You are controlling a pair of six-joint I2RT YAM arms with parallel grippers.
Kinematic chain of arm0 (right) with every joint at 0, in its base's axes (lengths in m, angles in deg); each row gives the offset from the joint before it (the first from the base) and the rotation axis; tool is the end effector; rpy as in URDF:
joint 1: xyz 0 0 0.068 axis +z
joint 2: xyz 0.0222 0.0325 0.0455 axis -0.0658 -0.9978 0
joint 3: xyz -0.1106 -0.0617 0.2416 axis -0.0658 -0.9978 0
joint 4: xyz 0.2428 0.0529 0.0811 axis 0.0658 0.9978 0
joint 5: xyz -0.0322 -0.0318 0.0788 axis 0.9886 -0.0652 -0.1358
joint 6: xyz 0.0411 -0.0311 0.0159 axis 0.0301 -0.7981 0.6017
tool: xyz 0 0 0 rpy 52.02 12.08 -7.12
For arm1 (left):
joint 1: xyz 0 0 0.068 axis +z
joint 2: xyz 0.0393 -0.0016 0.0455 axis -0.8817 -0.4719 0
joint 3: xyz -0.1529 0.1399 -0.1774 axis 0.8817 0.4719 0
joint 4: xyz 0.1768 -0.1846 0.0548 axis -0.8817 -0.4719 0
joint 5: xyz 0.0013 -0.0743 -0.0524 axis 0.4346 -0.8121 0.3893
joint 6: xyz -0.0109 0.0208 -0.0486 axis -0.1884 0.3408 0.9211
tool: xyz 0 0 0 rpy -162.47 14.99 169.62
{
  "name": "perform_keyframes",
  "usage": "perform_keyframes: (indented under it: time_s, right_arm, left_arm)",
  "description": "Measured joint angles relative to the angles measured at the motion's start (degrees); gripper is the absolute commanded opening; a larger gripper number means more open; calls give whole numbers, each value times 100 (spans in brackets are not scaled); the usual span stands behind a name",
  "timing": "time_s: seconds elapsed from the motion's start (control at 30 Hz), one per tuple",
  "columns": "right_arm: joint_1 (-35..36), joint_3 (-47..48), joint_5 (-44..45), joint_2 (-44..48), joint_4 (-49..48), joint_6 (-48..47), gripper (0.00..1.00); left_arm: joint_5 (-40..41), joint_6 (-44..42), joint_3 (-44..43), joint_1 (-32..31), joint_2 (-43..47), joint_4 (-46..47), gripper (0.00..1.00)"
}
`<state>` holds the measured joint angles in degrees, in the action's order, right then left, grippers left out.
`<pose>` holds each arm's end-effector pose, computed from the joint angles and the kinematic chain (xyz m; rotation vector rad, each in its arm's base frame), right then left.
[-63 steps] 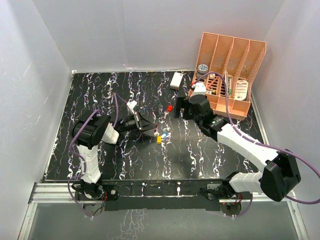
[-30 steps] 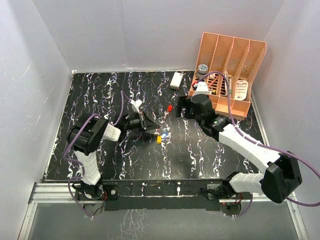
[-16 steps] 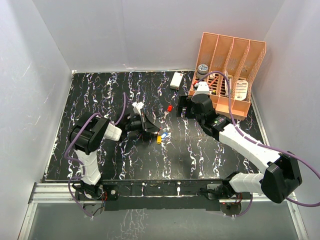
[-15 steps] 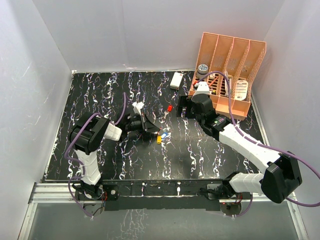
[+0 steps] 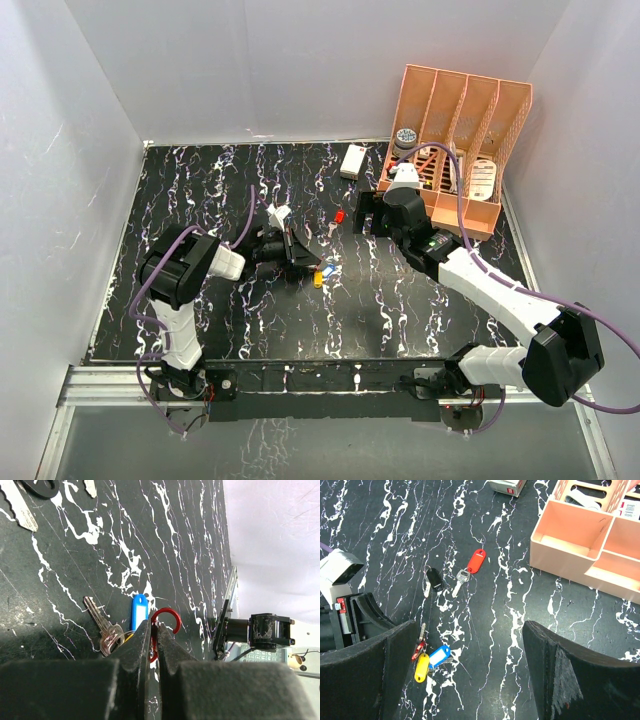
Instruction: Put the keys on the keyring
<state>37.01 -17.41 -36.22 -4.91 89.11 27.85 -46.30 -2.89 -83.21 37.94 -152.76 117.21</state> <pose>0.2405 0.1455 0.2948 -0.0206 2.0722 0.3027 0.3032 -0.1625 0.1163 0.2073 2.1237 -1.5405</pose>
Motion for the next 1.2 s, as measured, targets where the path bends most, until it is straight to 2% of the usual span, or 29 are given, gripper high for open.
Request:
perform_keyframes:
  time_s: [1.2]
  right_arm:
    - [-42,-2,-4,57,-2,0,85]
  left_arm:
    - [50,-229,-181,-35,-4,-393,0]
